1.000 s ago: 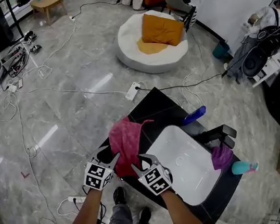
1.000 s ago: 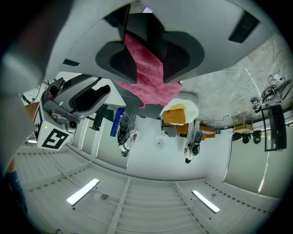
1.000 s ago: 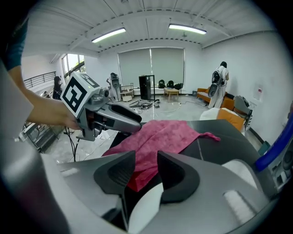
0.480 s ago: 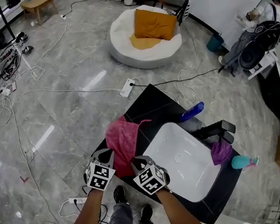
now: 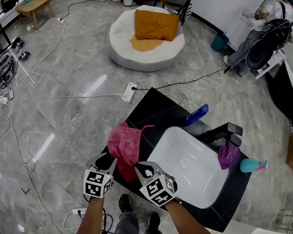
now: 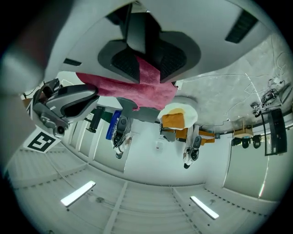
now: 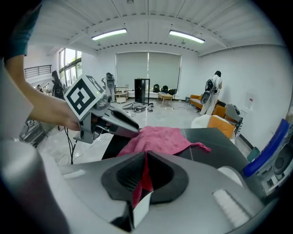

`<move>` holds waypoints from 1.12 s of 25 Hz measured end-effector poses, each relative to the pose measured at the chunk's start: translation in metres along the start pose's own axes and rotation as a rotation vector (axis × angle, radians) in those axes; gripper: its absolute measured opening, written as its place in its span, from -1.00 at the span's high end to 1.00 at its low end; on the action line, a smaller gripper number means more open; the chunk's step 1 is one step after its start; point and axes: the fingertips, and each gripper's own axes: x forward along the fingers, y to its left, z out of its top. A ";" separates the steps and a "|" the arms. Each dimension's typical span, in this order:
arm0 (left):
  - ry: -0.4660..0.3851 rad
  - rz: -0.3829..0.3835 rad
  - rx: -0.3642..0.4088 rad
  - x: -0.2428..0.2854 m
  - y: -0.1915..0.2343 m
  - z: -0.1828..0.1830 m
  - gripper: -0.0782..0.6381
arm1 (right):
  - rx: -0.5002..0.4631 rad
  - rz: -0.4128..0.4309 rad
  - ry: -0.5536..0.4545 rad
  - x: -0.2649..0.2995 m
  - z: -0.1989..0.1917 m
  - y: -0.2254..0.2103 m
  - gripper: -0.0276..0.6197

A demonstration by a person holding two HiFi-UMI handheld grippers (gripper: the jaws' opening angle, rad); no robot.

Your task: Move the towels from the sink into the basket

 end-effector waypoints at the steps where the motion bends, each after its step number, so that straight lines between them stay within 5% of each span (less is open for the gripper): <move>1: 0.000 -0.009 -0.003 0.000 -0.001 0.001 0.40 | 0.000 -0.004 -0.012 -0.003 0.005 -0.001 0.83; 8: 0.091 -0.009 0.070 0.008 -0.008 -0.005 0.34 | -0.008 -0.005 -0.067 -0.020 0.036 -0.001 0.83; 13: 0.009 -0.059 0.059 -0.001 -0.014 0.013 0.28 | 0.002 0.000 -0.120 -0.033 0.058 0.001 0.83; 17: -0.003 -0.030 0.256 -0.003 -0.019 0.021 0.06 | 0.014 -0.005 -0.158 -0.043 0.075 -0.004 0.83; 23: -0.025 0.002 0.474 -0.004 -0.033 0.039 0.03 | 0.024 -0.019 -0.201 -0.062 0.099 -0.008 0.83; 25: -0.067 0.001 0.486 -0.005 -0.039 0.050 0.18 | 0.022 -0.028 -0.211 -0.070 0.104 -0.009 0.83; 28: -0.140 -0.004 0.470 -0.011 -0.048 0.071 0.66 | 0.031 -0.065 -0.215 -0.084 0.103 -0.019 0.83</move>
